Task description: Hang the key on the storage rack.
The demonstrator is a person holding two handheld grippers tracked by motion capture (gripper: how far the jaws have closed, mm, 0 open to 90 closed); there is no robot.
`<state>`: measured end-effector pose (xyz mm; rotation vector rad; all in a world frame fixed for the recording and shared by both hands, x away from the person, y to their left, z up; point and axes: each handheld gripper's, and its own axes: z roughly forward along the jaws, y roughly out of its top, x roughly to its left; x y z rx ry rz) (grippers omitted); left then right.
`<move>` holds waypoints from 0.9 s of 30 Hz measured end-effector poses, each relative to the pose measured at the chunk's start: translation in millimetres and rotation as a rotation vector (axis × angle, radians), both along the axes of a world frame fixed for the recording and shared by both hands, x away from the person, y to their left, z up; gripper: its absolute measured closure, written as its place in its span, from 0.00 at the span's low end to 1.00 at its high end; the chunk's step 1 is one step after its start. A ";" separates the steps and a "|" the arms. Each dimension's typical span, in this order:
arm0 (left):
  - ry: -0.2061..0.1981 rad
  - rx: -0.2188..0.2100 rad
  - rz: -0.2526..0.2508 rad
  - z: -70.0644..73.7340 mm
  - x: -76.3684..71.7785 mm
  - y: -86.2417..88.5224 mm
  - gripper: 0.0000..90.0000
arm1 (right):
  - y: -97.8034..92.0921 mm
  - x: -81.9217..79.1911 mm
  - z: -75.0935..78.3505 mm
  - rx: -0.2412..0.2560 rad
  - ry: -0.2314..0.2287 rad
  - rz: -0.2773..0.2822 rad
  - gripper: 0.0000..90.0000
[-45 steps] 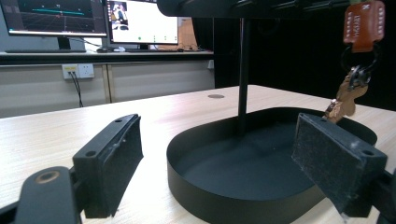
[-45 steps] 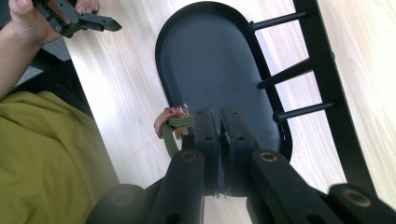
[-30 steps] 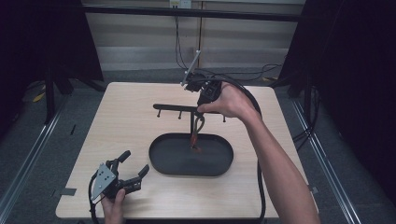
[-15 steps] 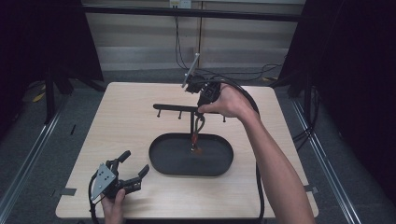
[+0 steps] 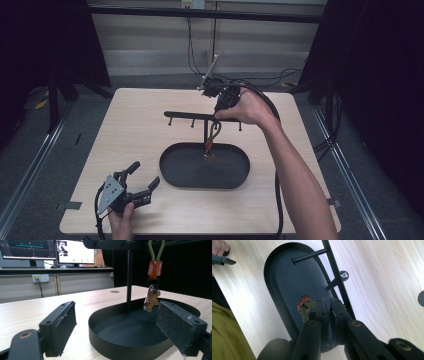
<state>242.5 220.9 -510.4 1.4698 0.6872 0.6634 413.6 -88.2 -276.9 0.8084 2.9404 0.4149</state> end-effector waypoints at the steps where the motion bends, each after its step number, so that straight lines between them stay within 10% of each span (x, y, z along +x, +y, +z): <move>1: 0.001 0.000 0.000 0.0 0.0 0.0 0.17 | 0.2 0.0 0.0 0.000 -0.004 0.003 0.96; 27: 0.001 -0.002 0.000 0.0 0.0 -0.2 0.17 | -0.5 9.5 -6.6 0.031 0.005 0.014 0.92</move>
